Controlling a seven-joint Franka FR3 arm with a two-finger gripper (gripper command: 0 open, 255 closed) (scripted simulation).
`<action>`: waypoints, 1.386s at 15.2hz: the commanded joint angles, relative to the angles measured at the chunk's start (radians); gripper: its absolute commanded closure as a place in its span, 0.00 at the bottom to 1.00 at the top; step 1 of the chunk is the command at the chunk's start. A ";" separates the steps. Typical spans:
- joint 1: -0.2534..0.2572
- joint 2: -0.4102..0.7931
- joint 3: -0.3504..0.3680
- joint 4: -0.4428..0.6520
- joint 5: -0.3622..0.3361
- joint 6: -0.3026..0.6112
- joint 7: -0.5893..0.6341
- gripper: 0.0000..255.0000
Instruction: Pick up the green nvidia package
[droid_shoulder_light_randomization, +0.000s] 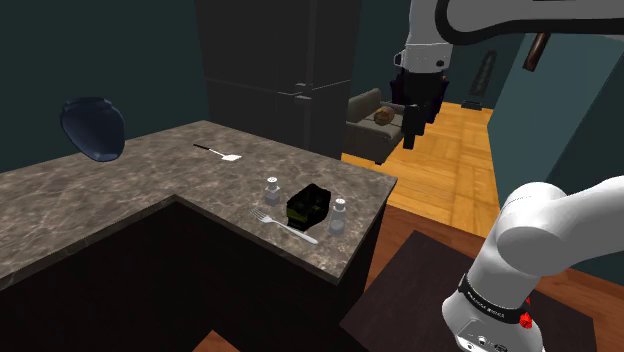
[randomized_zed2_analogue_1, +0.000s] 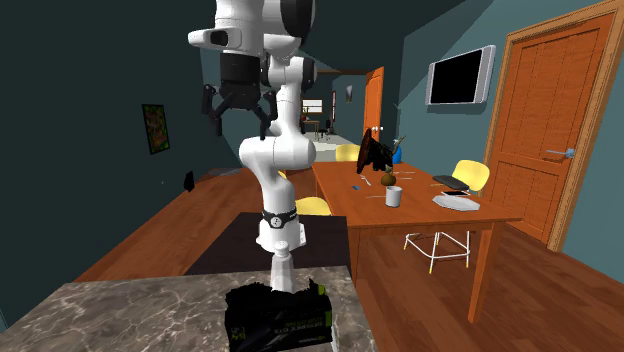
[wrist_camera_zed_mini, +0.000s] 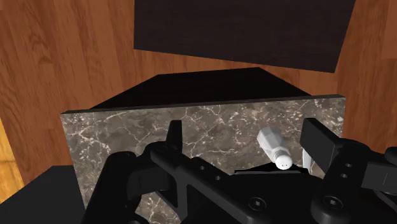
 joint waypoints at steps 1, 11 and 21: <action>0.000 0.000 0.000 0.000 0.000 0.000 0.000 0.00; 0.062 0.230 0.077 -0.067 0.090 0.323 0.061 0.00; 0.111 0.550 0.161 -0.004 0.134 0.614 0.111 0.00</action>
